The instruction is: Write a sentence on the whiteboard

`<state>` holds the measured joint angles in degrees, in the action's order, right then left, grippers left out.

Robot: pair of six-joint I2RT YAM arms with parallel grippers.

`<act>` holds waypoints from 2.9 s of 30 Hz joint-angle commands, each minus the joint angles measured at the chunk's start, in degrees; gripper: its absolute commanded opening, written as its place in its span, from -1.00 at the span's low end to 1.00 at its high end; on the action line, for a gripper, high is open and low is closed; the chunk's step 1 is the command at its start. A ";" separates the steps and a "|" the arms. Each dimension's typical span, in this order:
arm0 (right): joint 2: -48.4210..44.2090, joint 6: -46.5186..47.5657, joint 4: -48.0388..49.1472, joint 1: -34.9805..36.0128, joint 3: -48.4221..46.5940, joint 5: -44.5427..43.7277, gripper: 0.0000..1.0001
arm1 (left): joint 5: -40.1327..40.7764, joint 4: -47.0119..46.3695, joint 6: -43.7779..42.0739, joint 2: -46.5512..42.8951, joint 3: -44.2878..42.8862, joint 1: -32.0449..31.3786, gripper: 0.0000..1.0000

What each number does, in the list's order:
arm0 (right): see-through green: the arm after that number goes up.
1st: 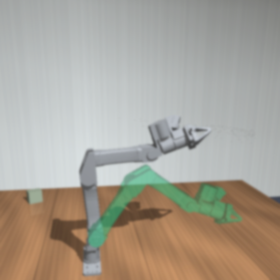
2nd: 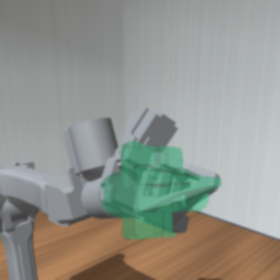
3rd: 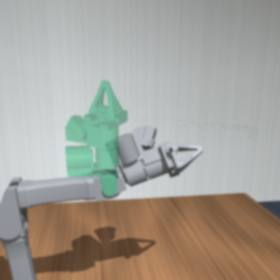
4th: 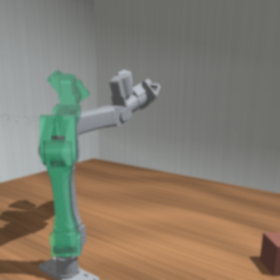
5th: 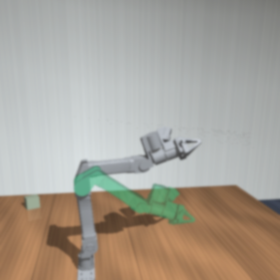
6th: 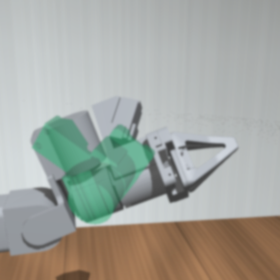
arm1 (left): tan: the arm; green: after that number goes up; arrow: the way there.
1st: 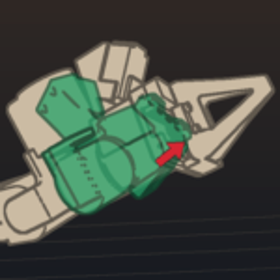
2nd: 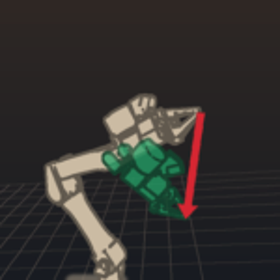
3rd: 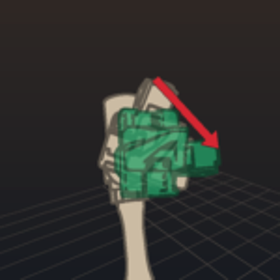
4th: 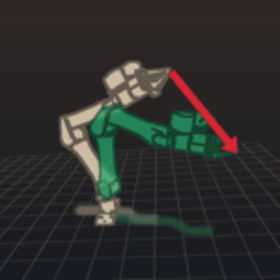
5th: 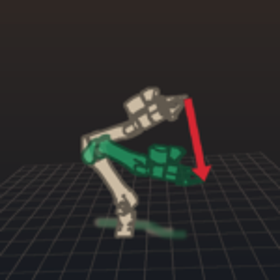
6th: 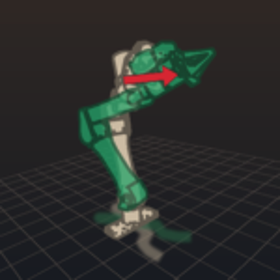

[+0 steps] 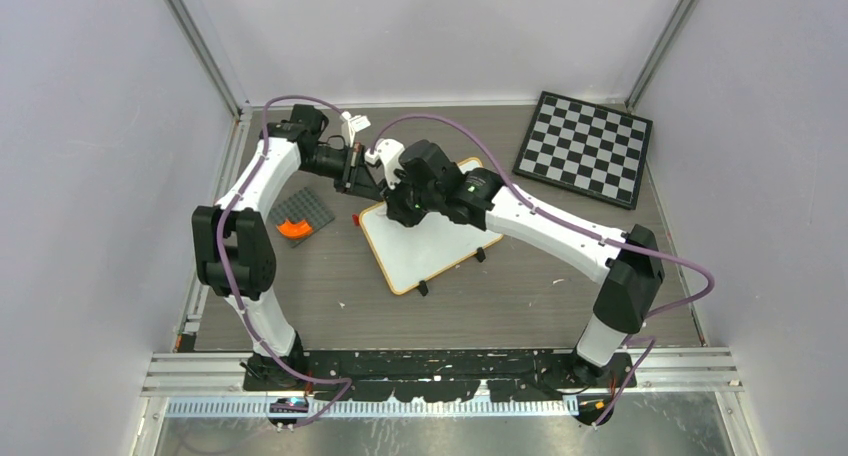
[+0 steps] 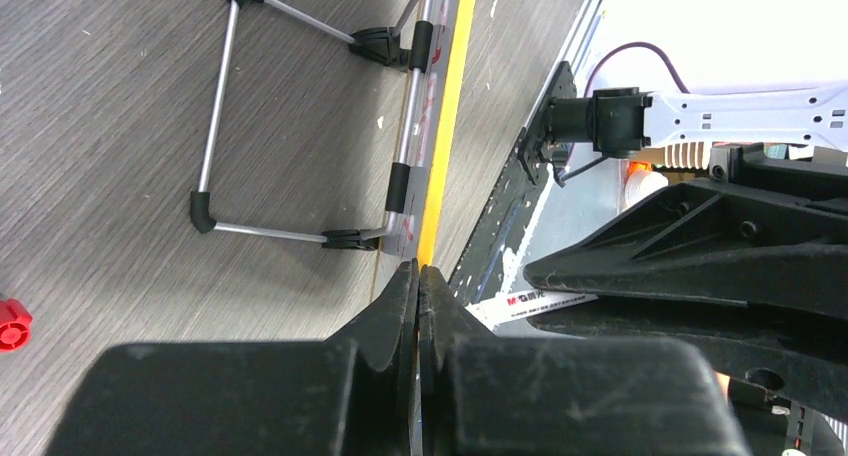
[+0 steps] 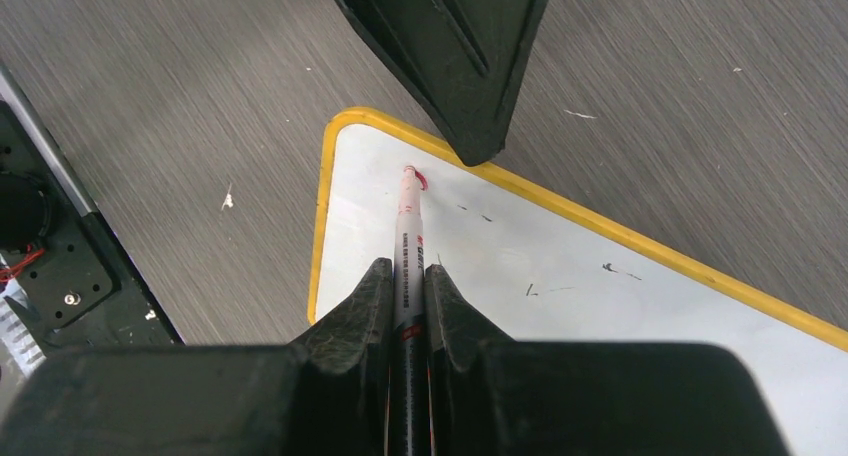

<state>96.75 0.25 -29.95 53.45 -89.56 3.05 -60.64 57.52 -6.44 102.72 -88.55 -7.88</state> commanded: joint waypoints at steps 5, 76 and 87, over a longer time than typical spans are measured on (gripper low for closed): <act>1.51 0.92 2.66 1.79 -2.54 -1.03 -0.99 | -0.97 0.39 -0.92 0.15 -1.89 -0.65 -1.00; -2.38 2.23 0.74 -0.94 2.15 1.32 -0.99 | 0.70 0.67 -1.45 -0.24 -1.45 -1.61 -1.00; -5.83 3.52 -1.43 -4.33 5.69 0.06 -1.00 | 0.88 0.84 -1.56 -0.54 -1.36 -1.69 -1.00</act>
<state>94.04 2.74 -32.03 50.24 -84.99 5.13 -59.75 57.10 -6.70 102.87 -89.01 -8.88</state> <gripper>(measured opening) 0.183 0.009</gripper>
